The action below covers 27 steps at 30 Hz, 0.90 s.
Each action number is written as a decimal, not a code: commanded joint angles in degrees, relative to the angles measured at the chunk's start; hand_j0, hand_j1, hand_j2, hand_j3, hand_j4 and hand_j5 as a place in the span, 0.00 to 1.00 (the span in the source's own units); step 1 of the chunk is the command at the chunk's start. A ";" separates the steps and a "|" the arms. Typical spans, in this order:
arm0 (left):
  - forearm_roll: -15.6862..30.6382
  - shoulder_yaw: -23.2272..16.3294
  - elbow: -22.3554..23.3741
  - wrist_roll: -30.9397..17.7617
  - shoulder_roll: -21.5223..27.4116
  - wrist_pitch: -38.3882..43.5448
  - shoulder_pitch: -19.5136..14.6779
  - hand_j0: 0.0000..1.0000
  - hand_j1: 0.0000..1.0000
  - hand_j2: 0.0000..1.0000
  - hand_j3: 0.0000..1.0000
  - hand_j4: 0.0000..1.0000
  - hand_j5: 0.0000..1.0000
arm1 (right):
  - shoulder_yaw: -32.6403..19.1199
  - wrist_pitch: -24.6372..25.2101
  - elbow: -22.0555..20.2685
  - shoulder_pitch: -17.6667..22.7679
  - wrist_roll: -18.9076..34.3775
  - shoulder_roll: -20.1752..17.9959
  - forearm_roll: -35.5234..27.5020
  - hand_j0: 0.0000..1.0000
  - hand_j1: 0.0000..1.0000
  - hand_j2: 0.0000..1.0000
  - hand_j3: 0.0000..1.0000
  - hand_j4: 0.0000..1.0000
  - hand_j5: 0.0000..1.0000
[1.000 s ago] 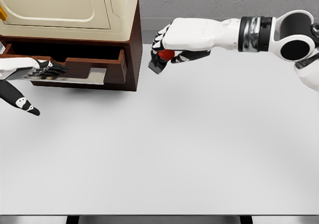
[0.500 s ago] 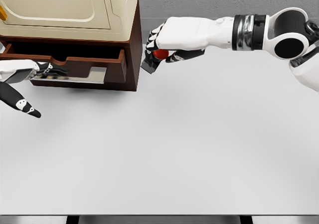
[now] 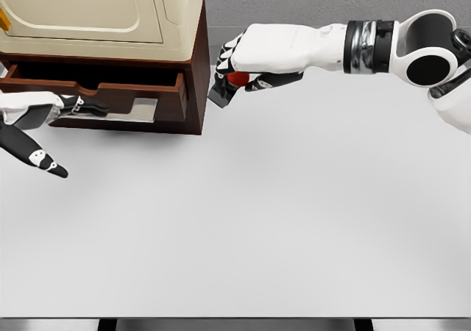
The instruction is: Open the cabinet drawer with left arm, and place a switch into the drawer with right arm
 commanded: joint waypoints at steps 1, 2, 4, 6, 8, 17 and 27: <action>0.92 -0.18 0.04 -0.12 0.22 0.44 -0.09 1.00 1.00 1.00 1.00 1.00 1.00 | -0.05 0.12 -0.01 0.00 -0.03 -0.06 -0.25 0.49 0.49 0.49 0.49 0.49 0.49; 1.36 -0.10 0.04 -0.12 0.31 0.70 -0.09 1.00 1.00 1.00 1.00 1.00 1.00 | -0.05 0.12 -0.01 -0.09 -0.03 0.03 -0.25 0.49 0.49 0.49 0.49 0.49 0.49; 3.29 -0.10 0.04 -0.12 0.31 4.21 -0.09 1.00 1.00 1.00 1.00 1.00 1.00 | 0.12 0.20 -0.01 -0.17 -0.03 0.03 -0.25 0.48 0.48 0.48 0.48 0.48 0.48; 4.52 -0.01 0.04 -0.12 0.57 7.03 -0.09 1.00 1.00 1.00 1.00 1.00 1.00 | 0.21 0.20 -0.01 -0.18 -0.03 0.03 -0.16 0.48 0.48 0.48 0.48 0.48 0.48; 6.10 0.08 0.04 -0.12 0.57 10.19 -0.18 1.00 1.00 1.00 1.00 1.00 1.00 | 0.13 0.20 -0.01 -0.18 -0.03 0.03 -0.16 0.48 0.48 0.48 0.48 0.48 0.48; 8.04 0.34 0.04 -0.12 0.48 17.22 -0.44 1.00 1.00 1.00 1.00 1.00 1.00 | 0.21 0.20 -0.01 -0.18 -0.03 0.03 -0.25 0.48 0.48 0.48 0.48 0.48 0.48; 9.44 0.69 0.13 -0.12 -0.13 22.94 -0.62 1.00 1.00 1.00 1.00 1.00 1.00 | 0.13 0.56 -0.01 -0.62 -0.03 0.20 -0.25 0.48 0.48 0.48 0.48 0.48 0.48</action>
